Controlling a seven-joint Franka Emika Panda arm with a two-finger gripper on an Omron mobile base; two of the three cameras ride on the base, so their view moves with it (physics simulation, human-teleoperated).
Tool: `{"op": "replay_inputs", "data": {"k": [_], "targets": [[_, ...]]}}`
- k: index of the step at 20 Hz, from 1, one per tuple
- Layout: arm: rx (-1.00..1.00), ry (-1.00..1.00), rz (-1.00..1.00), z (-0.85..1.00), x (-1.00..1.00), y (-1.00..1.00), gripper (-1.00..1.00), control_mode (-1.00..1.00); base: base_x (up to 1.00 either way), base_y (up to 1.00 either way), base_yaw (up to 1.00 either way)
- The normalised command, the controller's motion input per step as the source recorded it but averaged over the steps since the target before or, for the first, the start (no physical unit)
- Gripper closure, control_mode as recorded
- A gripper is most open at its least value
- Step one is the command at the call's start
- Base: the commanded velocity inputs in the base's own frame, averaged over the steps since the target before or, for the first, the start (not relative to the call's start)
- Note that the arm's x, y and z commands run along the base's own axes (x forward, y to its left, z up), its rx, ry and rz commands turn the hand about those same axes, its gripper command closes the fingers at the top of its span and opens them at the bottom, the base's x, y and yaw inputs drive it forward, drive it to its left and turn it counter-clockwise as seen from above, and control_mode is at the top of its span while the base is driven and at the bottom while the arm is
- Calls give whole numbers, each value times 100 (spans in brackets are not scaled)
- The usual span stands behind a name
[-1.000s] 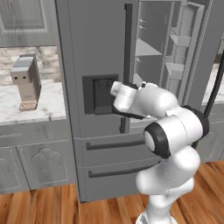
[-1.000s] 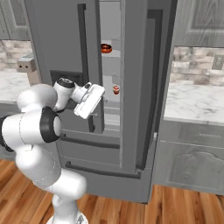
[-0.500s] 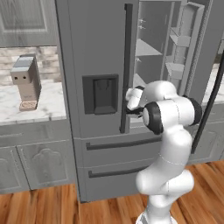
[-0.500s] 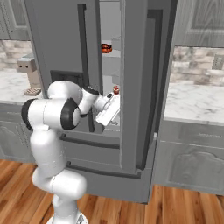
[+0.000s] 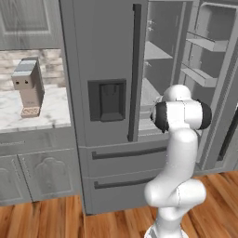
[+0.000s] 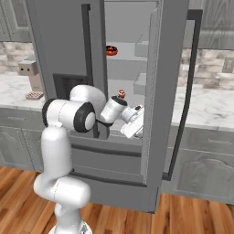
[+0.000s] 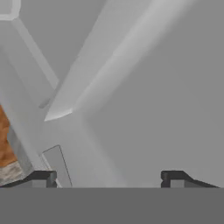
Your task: Take the donut and cupcake from the fridge and place them on the empty tray on the dining counter.
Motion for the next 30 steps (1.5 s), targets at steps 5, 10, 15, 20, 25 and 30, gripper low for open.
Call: {"op": "replay_inputs", "data": {"k": [5,10,15,20,25,30], "targets": [[1,-2,-4,0,-37,-67,-100,-100,0,0,0],[0,-38,10,38,-91,30,-100,-100,0,0,0],[7,-67,14,60,-68,60,-100,-100,0,0,0],[22,-87,7,21,-59,66,-100,-100,0,0,0],[37,-98,1,3,-60,58,-100,-100,0,0,0],[36,-81,12,36,-24,61,-100,-100,0,0,0]]}}
